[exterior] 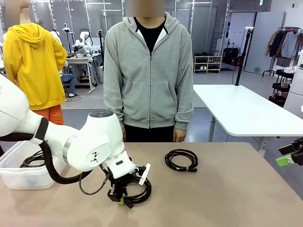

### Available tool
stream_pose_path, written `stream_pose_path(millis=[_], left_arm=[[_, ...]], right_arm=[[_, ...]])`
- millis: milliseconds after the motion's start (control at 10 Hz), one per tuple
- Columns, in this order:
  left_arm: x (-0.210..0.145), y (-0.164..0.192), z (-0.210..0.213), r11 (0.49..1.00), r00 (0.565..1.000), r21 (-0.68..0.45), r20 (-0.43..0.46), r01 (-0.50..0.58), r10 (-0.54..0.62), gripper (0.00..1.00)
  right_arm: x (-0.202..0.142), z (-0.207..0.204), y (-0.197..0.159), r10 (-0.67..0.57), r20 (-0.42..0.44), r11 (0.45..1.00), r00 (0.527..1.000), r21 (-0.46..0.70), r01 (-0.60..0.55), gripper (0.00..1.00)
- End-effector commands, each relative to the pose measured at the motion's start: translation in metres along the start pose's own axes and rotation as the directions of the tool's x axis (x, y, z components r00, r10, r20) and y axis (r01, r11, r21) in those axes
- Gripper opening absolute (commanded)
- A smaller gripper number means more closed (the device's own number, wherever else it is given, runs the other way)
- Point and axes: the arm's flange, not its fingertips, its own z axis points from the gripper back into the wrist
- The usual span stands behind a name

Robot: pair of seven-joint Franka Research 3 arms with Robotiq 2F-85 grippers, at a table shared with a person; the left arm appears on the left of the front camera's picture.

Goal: Organize and store the cables.
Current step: Place the USB Extension Cable into the Organizing box.

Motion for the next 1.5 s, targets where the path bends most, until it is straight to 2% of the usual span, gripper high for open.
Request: stream_pose_path(millis=[0, 100, 400, 700, 900, 1400], left_arm=[[-0.001, -0.003, -0.002, 1.0, 1.0, 0.01, -0.008, -0.02, 0.02, 0.03], [0.0, -0.002, -0.002, 1.0, 1.0, 0.007, -0.008, -0.022, 0.022, 0.0], [0.006, 0.001, 0.014, 0.999, 0.999, -0.002, -0.001, -0.033, 0.033, 0.0], [0.027, 0.008, 0.077, 0.999, 0.999, 0.032, -0.031, -0.022, 0.023, 0.0], [0.028, 0.019, 0.116, 0.995, 1.0, 0.099, -0.005, -0.022, 0.023, 0.0], [0.03, 0.014, 0.104, 0.996, 1.0, 0.089, -0.001, -0.001, 0.001, 0.0]], right_arm=[[-0.002, 0.002, 0.002, 0.01, -0.01, 1.0, 1.0, 0.006, -0.01, 1.0], [-0.002, 0.002, 0.002, 0.01, -0.01, 1.0, 1.0, 0.006, -0.01, 1.0], [-0.002, 0.002, 0.002, 0.01, -0.01, 1.0, 1.0, 0.006, -0.01, 1.0], [-0.002, 0.002, 0.002, 0.01, -0.01, 1.0, 1.0, 0.006, -0.01, 1.0], [-0.002, 0.002, 0.002, 0.01, -0.01, 1.0, 1.0, 0.006, -0.01, 1.0], [-0.002, 0.002, 0.002, 0.01, -0.01, 1.0, 1.0, 0.006, -0.01, 1.0]])
